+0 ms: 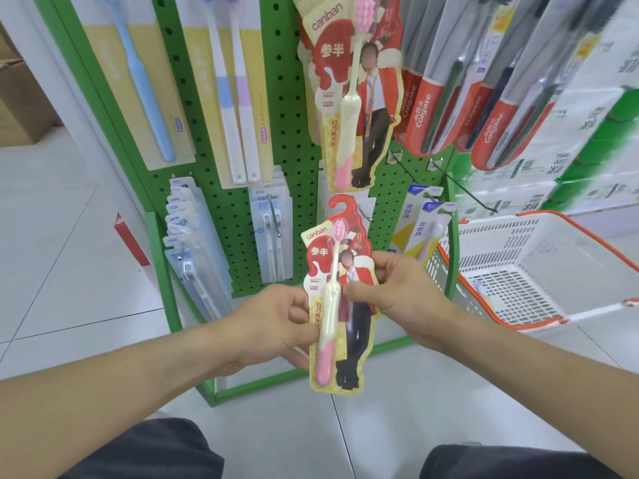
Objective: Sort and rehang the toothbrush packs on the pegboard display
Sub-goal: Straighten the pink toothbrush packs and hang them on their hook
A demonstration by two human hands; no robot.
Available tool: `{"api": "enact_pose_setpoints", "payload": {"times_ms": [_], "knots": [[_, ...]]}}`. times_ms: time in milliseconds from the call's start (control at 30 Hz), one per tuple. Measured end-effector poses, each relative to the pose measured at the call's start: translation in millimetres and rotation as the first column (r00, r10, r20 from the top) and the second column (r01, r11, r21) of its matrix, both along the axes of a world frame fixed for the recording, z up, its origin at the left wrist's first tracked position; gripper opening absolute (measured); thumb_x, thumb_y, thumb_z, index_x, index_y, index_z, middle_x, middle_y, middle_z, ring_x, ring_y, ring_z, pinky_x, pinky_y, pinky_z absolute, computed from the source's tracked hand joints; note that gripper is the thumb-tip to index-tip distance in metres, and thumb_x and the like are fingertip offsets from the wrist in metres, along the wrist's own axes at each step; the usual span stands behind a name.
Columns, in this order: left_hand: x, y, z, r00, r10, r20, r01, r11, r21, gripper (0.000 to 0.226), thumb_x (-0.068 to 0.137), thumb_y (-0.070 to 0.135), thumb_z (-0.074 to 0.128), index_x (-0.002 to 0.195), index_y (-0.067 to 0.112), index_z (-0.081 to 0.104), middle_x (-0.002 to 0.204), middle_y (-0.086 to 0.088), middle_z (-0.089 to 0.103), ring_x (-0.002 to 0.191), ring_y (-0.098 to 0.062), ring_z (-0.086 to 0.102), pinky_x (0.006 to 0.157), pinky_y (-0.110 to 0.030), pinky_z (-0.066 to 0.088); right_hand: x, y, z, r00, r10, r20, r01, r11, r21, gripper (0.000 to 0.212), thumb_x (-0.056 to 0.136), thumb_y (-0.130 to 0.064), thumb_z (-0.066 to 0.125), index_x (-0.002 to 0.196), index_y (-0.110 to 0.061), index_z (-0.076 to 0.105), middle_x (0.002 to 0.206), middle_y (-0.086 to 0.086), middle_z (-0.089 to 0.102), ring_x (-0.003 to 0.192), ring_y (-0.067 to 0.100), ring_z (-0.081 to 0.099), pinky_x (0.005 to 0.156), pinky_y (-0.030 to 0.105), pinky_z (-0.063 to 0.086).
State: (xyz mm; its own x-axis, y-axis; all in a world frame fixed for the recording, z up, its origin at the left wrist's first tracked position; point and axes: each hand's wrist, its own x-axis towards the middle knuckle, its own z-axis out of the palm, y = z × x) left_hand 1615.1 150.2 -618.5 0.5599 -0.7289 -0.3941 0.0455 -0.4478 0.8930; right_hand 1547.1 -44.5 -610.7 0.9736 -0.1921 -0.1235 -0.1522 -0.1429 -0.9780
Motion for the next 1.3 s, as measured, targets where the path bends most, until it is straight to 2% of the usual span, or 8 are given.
{"api": "enact_pose_setpoints", "payload": {"times_ms": [133,300,467,633,900,1067,1167,1300], "knots": [[0.1,-2.0,-2.3,0.994,0.102,0.045,-0.100,0.994,-0.045,0.029,0.088,-0.010,0.062,0.112,0.006,0.066,0.098,-0.010,0.078,0.093,-0.027,0.075,0.080,-0.040,0.063,-1.9,2.9,-1.5,0.998,0.063,-0.013,-0.065,0.970,-0.234,0.030,0.073,0.005,0.081,0.091,-0.012,0.064,0.068,-0.008,0.069,0.061,0.008,0.060,0.062,0.023,0.051],[0.2,1.3,3.6,0.996,-0.085,-0.024,0.085,0.996,-0.005,0.032,0.099,0.002,0.056,0.128,0.017,0.057,0.100,-0.015,0.077,0.095,-0.032,0.075,0.088,-0.040,0.061,-1.4,1.2,-4.6,0.999,-0.039,-0.019,0.036,0.992,-0.119,0.034,0.067,-0.003,0.083,0.097,-0.006,0.067,0.088,0.013,0.075,0.078,0.029,0.071,0.075,0.043,0.055],[-0.5,3.9,-3.3,0.993,-0.115,-0.005,0.115,0.993,0.035,0.041,0.090,-0.003,0.069,0.126,0.013,0.060,0.107,-0.020,0.074,0.094,-0.032,0.075,0.082,-0.038,0.062,-7.9,4.7,4.7,0.992,0.095,-0.089,-0.115,0.960,-0.255,0.041,0.076,0.000,0.083,0.098,-0.021,0.056,0.080,-0.005,0.061,0.061,0.000,0.060,0.058,0.023,0.052],[2.6,7.0,-3.1,0.988,-0.144,-0.059,0.147,0.988,0.038,0.042,0.087,0.001,0.076,0.125,0.014,0.061,0.110,-0.017,0.075,0.099,-0.035,0.073,0.088,-0.041,0.061,-10.4,5.0,5.1,0.972,0.170,-0.161,-0.208,0.941,-0.265,0.058,0.070,0.000,0.090,0.107,-0.027,0.055,0.096,0.001,0.069,0.071,0.015,0.074,0.055,0.031,0.060],[1.5,7.1,-4.1,1.000,-0.015,-0.018,0.016,0.999,0.038,0.042,0.086,0.023,0.078,0.120,0.014,0.055,0.091,-0.011,0.078,0.079,-0.028,0.074,0.073,-0.038,0.063,-11.4,-4.7,-0.1,0.922,0.277,-0.269,-0.287,0.958,0.006,0.031,0.096,-0.010,0.070,0.126,-0.007,0.061,0.106,0.028,0.072,0.092,0.046,0.072,0.083,0.049,0.063],[5.7,5.0,-3.3,0.978,0.205,0.050,-0.205,0.979,0.005,0.055,0.078,0.033,0.082,0.115,0.005,0.053,0.090,-0.022,0.072,0.068,-0.026,0.073,0.059,-0.033,0.060,-15.8,-1.1,3.7,0.884,0.387,-0.262,-0.386,0.921,0.059,0.029,0.100,-0.014,0.063,0.127,-0.005,0.059,0.107,0.024,0.074,0.093,0.047,0.072,0.081,0.043,0.064],[7.8,5.6,-4.6,0.980,0.183,0.075,-0.187,0.981,0.049,0.048,0.082,0.026,0.082,0.114,0.005,0.053,0.090,-0.022,0.071,0.070,-0.028,0.071,0.059,-0.035,0.061,-14.4,-1.2,4.2,0.897,0.370,-0.240,-0.373,0.927,0.036,0.026,0.103,-0.016,0.059,0.125,-0.001,0.060,0.107,0.022,0.075,0.098,0.047,0.071,0.081,0.045,0.064],[4.3,6.3,-5.0,0.987,0.095,0.128,-0.112,0.986,0.125,0.047,0.084,0.029,0.080,0.117,0.015,0.050,0.094,-0.014,0.073,0.076,-0.025,0.073,0.072,-0.040,0.064,-11.9,-2.2,3.2,0.949,0.259,-0.181,-0.271,0.961,-0.047,0.011,0.100,-0.015,0.063,0.110,-0.010,0.065,0.093,0.018,0.078,0.078,0.038,0.073,0.068,0.042,0.065]]}}
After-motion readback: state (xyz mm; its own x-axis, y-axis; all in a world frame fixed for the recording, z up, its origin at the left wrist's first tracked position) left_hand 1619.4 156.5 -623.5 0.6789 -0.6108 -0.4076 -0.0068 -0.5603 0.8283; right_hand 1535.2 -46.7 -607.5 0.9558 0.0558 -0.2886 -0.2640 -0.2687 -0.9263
